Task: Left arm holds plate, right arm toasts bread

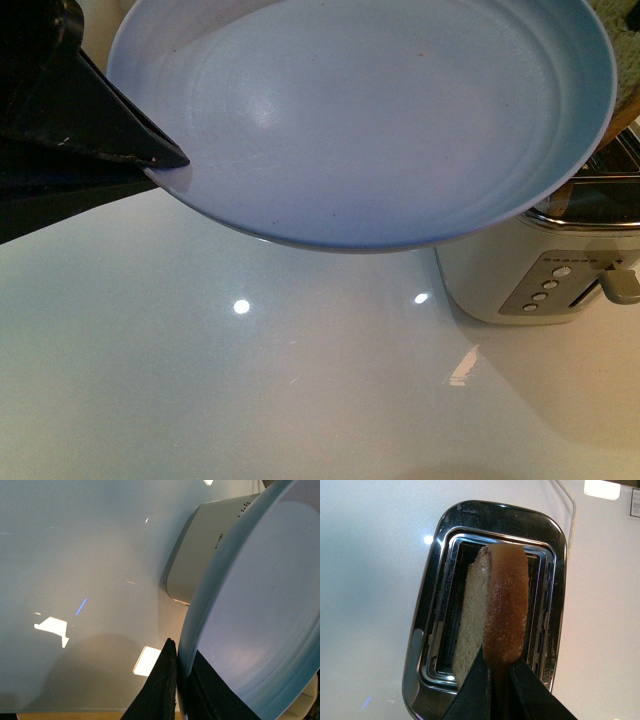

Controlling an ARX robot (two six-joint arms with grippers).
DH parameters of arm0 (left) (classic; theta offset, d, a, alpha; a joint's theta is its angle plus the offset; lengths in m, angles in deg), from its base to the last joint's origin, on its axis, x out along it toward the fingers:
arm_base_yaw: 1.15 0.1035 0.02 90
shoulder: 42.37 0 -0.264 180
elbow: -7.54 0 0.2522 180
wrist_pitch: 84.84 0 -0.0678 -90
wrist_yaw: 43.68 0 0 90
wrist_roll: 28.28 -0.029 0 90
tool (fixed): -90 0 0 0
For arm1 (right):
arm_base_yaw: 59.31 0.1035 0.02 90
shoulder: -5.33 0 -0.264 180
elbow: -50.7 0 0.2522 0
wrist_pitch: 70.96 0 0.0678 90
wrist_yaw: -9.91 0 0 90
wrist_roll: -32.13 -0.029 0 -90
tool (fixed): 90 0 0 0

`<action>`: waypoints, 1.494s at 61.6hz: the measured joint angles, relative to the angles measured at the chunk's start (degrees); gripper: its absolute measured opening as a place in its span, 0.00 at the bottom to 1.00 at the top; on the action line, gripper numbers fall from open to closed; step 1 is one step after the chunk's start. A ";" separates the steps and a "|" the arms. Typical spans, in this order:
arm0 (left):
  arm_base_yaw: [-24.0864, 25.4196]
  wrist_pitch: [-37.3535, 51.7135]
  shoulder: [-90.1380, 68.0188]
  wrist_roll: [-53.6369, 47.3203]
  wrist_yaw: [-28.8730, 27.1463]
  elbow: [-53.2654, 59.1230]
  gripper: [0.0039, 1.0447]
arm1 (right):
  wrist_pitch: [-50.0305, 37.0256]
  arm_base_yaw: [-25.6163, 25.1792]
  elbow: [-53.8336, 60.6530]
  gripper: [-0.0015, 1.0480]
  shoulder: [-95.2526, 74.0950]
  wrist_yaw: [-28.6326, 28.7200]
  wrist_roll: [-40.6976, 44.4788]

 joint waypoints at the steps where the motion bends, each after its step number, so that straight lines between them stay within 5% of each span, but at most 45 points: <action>1: 0.00 0.00 -0.02 0.00 0.00 0.00 0.03 | -0.02 0.00 -0.04 0.03 -0.13 0.20 0.00; 14: 0.00 0.00 -0.09 0.00 0.00 0.00 0.03 | -1.75 -0.13 0.50 0.03 -0.57 4.33 -0.96; 56: 0.26 0.00 -0.17 -0.44 0.02 0.11 0.03 | -14.45 -6.01 12.31 0.93 13.77 6.51 -12.20; 64: 0.44 0.00 -0.17 -0.74 0.22 0.11 0.03 | -20.79 -7.63 18.69 0.89 22.67 4.39 -12.44; 75: 0.83 0.00 -0.15 -1.55 0.26 0.13 0.03 | -49.96 -8.98 34.34 0.63 29.66 3.06 -7.98; 92: 1.09 0.00 -0.15 -2.21 0.24 0.13 0.03 | -56.17 -8.96 47.80 0.20 36.96 3.13 -6.60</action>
